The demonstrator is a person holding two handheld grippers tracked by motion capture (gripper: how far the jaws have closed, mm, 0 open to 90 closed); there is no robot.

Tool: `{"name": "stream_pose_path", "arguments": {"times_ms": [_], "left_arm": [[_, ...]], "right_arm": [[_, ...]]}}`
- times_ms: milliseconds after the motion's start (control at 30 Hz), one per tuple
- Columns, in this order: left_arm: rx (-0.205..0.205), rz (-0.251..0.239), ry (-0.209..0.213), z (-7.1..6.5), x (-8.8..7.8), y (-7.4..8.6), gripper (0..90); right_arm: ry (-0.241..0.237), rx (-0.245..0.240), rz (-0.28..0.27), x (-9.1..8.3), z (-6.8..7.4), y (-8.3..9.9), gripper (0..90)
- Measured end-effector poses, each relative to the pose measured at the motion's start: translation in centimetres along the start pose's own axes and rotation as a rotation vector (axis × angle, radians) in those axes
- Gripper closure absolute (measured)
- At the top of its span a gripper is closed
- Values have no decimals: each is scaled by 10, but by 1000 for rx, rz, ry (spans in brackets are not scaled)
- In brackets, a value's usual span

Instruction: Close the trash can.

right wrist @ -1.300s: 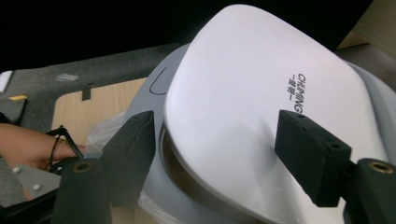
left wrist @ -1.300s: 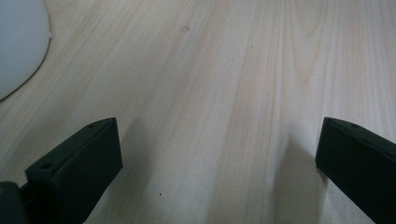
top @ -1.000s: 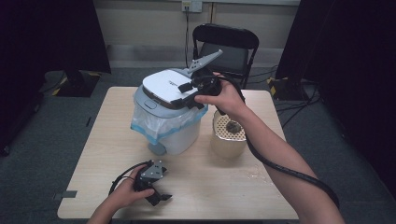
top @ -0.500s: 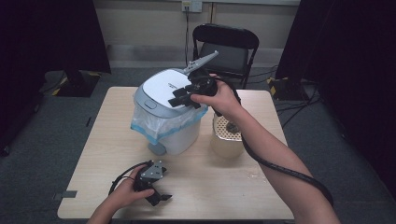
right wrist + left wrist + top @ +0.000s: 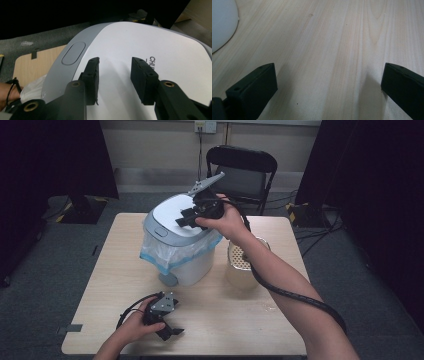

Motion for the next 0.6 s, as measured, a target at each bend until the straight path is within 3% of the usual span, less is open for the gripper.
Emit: {"name": "stream_pose_path", "arguments": {"times_ms": [467,500,600], "left_arm": [[4,3,0,0,0,0,0],[3,1,0,0,0,0,0],[-1,-1,2,-1,0,0,0]], "right_arm": [[8,16,-60,13,-9,-8,603],[16,-3,-38,15,-9,-6,609],[22,-3,-43,18,-7,-7,608]]}}
Point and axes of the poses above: each handheld gripper's, and its own axes: x roughly forward along the jaws, y roughly out of its underside, z roughly to its left, the point moved 10 cm from there along x, roughly forward along the jaws, and after that the axes turned 10 degrees about -y, right-handed, at the moved point
